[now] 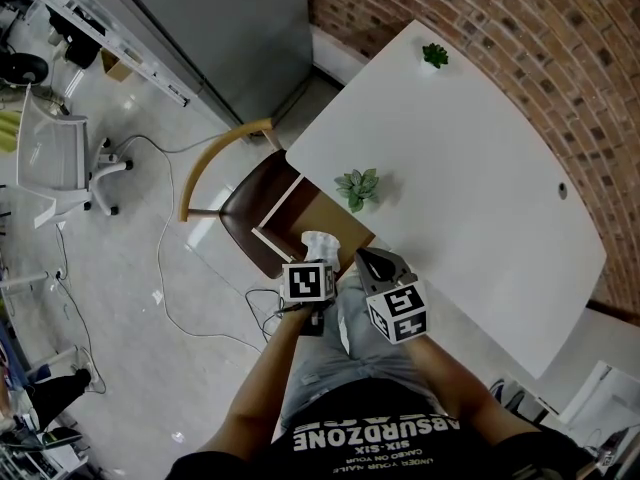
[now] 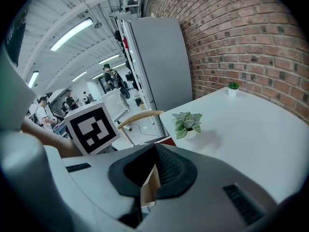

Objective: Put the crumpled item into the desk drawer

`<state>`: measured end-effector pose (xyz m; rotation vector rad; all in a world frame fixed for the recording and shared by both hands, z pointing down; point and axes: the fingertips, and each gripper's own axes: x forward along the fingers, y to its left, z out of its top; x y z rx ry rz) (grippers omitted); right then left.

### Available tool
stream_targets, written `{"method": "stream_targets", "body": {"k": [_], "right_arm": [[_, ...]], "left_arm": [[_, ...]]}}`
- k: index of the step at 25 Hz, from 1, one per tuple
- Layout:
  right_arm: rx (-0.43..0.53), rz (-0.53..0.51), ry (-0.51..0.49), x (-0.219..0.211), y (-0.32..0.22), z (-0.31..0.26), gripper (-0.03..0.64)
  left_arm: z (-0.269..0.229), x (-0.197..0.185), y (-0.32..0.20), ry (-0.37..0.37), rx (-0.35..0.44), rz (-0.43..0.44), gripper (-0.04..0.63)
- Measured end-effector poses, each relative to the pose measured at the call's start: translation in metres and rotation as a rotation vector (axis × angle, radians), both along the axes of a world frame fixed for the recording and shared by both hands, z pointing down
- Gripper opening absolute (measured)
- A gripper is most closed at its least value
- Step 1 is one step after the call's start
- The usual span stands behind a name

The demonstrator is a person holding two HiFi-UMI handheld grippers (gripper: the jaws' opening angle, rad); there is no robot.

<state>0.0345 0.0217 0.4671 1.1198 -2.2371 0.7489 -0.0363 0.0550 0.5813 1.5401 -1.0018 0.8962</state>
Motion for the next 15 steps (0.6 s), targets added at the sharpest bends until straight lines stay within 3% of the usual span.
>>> {"method": "stream_targets", "body": {"k": [15], "right_arm": [[-0.012,-0.018,0.002,-0.001,-0.005,0.012,-0.002]], "left_arm": [[0.019,0.001,-0.003,0.003,-0.03,-0.026,0.008]]}}
